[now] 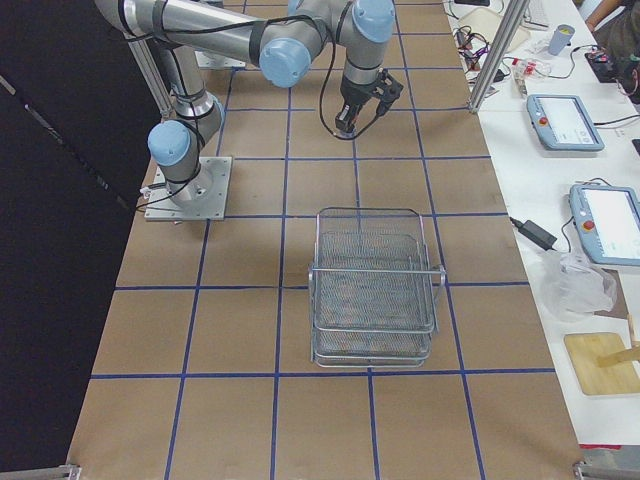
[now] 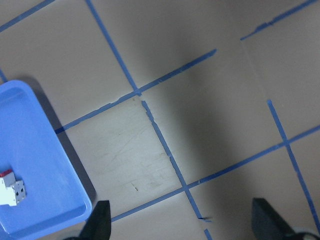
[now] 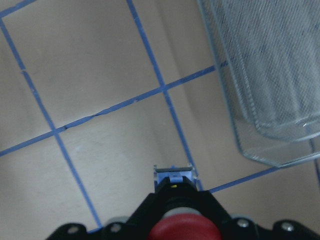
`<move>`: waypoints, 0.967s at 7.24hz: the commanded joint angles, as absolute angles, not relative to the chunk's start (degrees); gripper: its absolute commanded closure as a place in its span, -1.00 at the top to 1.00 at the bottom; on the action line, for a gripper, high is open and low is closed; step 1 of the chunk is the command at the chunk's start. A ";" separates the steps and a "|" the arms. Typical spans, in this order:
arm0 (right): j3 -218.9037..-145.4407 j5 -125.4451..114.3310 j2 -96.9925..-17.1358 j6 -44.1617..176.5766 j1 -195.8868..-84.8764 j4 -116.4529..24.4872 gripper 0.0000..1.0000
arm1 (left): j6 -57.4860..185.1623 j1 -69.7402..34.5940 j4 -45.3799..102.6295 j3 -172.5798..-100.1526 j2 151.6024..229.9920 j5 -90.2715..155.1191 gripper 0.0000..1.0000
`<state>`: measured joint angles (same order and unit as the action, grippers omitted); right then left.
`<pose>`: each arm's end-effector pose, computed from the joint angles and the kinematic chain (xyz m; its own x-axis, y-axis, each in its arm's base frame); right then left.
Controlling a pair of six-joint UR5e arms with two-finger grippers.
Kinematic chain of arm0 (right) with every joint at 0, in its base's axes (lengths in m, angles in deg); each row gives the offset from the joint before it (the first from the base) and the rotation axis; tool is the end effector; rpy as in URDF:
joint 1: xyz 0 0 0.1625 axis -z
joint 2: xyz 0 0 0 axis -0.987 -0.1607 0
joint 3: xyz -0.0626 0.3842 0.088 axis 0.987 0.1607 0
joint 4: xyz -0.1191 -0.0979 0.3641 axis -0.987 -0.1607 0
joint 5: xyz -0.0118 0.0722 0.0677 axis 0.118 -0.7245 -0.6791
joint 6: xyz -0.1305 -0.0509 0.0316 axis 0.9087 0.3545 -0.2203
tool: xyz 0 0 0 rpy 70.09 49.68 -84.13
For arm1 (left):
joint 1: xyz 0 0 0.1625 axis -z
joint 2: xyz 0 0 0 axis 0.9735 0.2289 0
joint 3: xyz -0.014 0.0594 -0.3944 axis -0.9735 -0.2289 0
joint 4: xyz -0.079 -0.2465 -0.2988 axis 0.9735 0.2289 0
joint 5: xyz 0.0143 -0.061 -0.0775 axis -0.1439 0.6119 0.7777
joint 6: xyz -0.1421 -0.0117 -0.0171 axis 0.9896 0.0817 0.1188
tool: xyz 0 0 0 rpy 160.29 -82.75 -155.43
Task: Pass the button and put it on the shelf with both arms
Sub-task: 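Carry the button to the mesh basket with the right gripper while the left arm withdraws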
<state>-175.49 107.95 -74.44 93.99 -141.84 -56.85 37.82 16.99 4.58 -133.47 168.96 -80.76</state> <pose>-0.1202 -0.4910 0.4214 -0.9531 0.3027 0.0033 0.3027 0.9527 0.0260 -0.1591 -0.4506 0.4482 -0.9654 0.2584 -0.0349 0.2594 0.9654 -0.0274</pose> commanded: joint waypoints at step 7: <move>-174.96 111.95 -63.11 116.81 -132.52 -73.46 -0.85 | 53.15 14.11 1.46 -133.73 168.39 -76.65 1.00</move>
<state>-175.13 111.99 -64.28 115.58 -133.26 -72.05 53.23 14.09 1.12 -133.63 168.51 -76.85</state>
